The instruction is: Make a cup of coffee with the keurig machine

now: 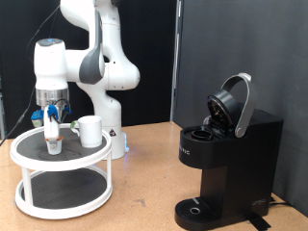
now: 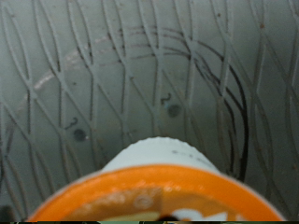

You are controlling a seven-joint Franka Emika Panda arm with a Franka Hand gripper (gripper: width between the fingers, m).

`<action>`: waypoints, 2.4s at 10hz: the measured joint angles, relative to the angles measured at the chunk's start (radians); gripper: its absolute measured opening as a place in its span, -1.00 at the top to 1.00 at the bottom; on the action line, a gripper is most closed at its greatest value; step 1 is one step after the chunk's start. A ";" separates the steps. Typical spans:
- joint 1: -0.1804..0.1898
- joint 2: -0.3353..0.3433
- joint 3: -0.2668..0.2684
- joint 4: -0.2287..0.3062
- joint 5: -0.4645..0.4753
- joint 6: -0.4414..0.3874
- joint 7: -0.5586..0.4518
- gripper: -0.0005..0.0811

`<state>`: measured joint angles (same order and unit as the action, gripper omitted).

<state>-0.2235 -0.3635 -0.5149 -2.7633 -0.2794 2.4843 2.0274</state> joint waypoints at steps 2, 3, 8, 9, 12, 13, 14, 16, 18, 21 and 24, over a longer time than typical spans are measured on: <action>0.000 0.001 0.000 -0.001 0.015 0.000 -0.003 -0.30; 0.000 0.001 -0.001 -0.001 0.025 -0.003 -0.007 -0.30; 0.000 -0.031 -0.022 0.059 0.105 -0.145 -0.084 0.22; 0.000 -0.047 -0.035 0.091 0.123 -0.210 -0.115 0.22; -0.004 -0.091 -0.058 0.164 0.136 -0.316 -0.151 0.22; -0.004 -0.088 -0.058 0.161 0.136 -0.316 -0.151 0.22; -0.001 -0.088 -0.058 0.165 0.153 -0.331 -0.158 0.22; 0.024 -0.091 -0.062 0.213 0.266 -0.411 -0.193 0.22; 0.072 -0.093 -0.066 0.280 0.413 -0.498 -0.239 0.22; 0.133 -0.094 -0.018 0.303 0.474 -0.512 -0.220 0.22; 0.137 -0.090 -0.004 0.305 0.515 -0.534 -0.200 0.22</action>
<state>-0.0864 -0.4538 -0.5191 -2.4581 0.2360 1.9507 1.8277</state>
